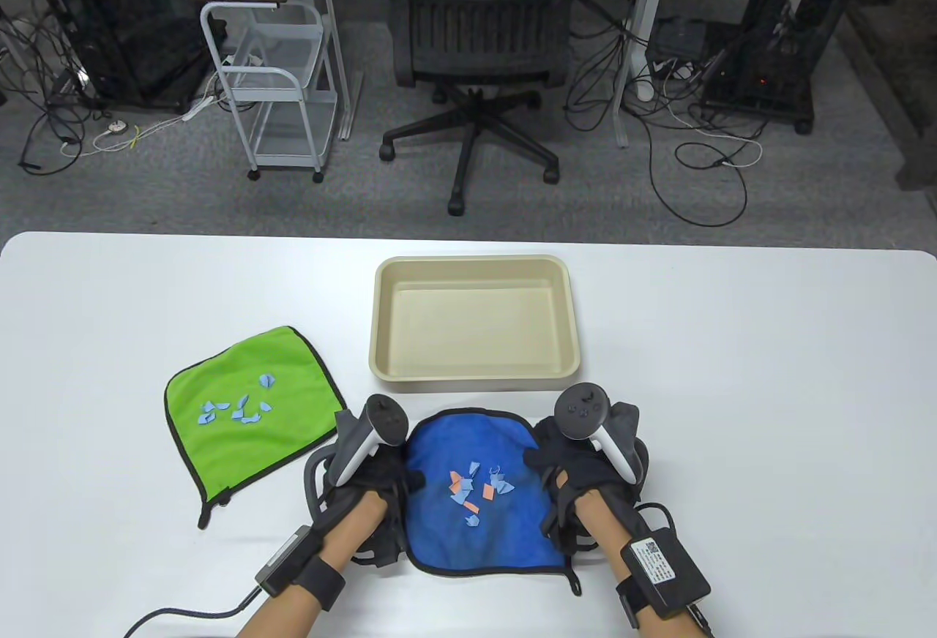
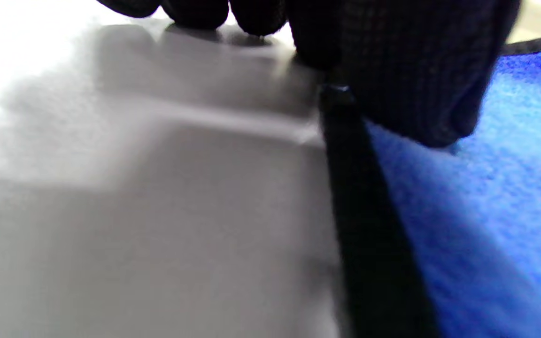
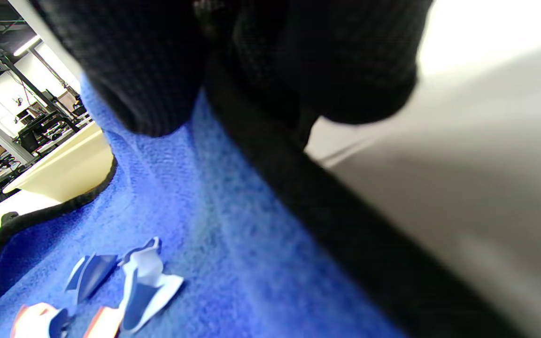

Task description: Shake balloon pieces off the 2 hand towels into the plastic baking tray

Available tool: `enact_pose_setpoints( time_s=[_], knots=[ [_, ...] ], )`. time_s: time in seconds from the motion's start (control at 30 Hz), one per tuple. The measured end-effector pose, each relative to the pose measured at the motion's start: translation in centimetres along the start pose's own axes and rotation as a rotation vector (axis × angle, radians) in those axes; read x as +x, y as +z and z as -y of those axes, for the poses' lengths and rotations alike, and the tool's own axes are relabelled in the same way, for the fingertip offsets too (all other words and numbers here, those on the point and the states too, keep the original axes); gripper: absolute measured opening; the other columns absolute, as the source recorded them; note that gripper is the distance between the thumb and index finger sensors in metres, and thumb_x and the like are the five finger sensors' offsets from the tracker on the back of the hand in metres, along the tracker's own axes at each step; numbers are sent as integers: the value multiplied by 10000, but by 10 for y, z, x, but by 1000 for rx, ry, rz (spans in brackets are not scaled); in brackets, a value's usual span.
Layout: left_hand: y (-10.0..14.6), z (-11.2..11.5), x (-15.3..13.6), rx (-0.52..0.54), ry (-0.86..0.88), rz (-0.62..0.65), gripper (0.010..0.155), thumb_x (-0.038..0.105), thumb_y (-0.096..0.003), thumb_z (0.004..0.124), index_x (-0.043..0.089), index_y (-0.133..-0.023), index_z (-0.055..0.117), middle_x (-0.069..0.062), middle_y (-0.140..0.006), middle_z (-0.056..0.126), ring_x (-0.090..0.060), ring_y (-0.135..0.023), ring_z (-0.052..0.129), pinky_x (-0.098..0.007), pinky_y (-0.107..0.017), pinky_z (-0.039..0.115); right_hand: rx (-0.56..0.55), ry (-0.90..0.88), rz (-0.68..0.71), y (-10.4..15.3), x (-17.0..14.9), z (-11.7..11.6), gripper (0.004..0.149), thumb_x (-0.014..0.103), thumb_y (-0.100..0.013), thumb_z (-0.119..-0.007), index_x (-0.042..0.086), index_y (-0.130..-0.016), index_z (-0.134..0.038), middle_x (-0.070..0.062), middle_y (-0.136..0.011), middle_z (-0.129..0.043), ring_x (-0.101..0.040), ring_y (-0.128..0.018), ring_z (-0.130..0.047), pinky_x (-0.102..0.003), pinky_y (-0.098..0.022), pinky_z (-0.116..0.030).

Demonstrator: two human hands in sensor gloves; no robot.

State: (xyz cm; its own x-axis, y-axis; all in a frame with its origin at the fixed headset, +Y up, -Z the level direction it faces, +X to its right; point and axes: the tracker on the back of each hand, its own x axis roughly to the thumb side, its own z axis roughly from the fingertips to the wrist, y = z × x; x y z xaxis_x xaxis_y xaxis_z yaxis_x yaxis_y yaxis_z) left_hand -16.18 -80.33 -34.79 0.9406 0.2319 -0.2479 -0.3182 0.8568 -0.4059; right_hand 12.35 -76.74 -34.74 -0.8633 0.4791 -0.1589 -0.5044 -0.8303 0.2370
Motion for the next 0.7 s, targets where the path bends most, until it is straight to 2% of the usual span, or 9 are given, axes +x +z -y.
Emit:
enact_pose_setpoints(
  time_s=[0.1, 0.17, 0.23, 0.37, 0.47, 0.57, 0.63, 0.7],
  knots=[
    [0, -1, 1, 8, 27, 13, 543, 452, -309, 893, 262, -785, 715, -37, -1032, 395, -372, -848, 499, -568, -641, 471, 0, 4, -3, 0, 0, 0, 435, 395, -351, -904, 297, -740, -738, 0, -900, -785, -19, -426, -1050, -168, -232, -930],
    [0, 0, 2, -1, 41, 18, 445, 419, -323, 895, 275, -724, 768, -32, -1026, 429, -371, -842, 509, -568, -639, 475, -2, 6, -3, 0, 0, 0, 436, 397, -350, -905, 300, -740, -738, 2, -897, -791, -8, -397, -1057, -156, -206, -930],
    [1, 1, 4, -1, 49, 29, 414, 388, -339, 884, 263, -718, 775, -28, -1022, 446, -369, -839, 514, -568, -638, 477, -2, 5, -3, 0, 0, 0, 435, 397, -348, -906, 300, -739, -741, 5, -889, -803, 4, -343, -1058, -132, -152, -915],
    [6, 1, 8, -1, 41, 58, 374, 356, -372, 843, 306, -730, 750, -22, -1025, 488, -367, -840, 550, -564, -635, 499, 6, -4, -11, 0, 1, 0, 436, 396, -351, -905, 296, -741, -739, 0, -885, -806, 12, -303, -1052, -119, -119, -905],
    [13, -7, 9, -35, 105, 87, 363, 371, -389, 801, 370, -742, 713, 2, -998, 640, -364, -815, 684, -559, -607, 597, -4, 7, -17, 1, 5, 4, 438, 403, -352, -903, 294, -743, -738, 3, -881, -811, 23, -270, -1057, -107, -97, -905],
    [16, -18, 11, -65, 135, 98, 358, 389, -385, 794, 407, -732, 710, 38, -882, 847, -287, -721, 934, -504, -495, 796, -4, 20, -41, 1, 10, 9, 444, 422, -355, -896, 291, -749, -737, 4, -873, -824, 44, -233, -1068, -88, -61, -912],
    [16, -25, 16, -89, 124, 91, 357, 408, -375, 793, 424, -723, 712, 52, -771, 952, -224, -555, 1111, -435, -327, 941, 23, 18, -69, 0, 14, 9, 448, 428, -357, -893, 282, -753, -740, -4, -871, -831, 53, -215, -1077, -80, -43, -918],
    [16, -29, 22, -122, 107, 76, 365, 413, -378, 787, 405, -732, 702, 58, -677, 1005, -182, -406, 1197, -364, -188, 1007, 56, 12, -90, -2, 18, 8, 449, 430, -363, -891, 276, -757, -741, -10, -869, -836, 62, -204, -1082, -71, -34, -924]
  ],
)
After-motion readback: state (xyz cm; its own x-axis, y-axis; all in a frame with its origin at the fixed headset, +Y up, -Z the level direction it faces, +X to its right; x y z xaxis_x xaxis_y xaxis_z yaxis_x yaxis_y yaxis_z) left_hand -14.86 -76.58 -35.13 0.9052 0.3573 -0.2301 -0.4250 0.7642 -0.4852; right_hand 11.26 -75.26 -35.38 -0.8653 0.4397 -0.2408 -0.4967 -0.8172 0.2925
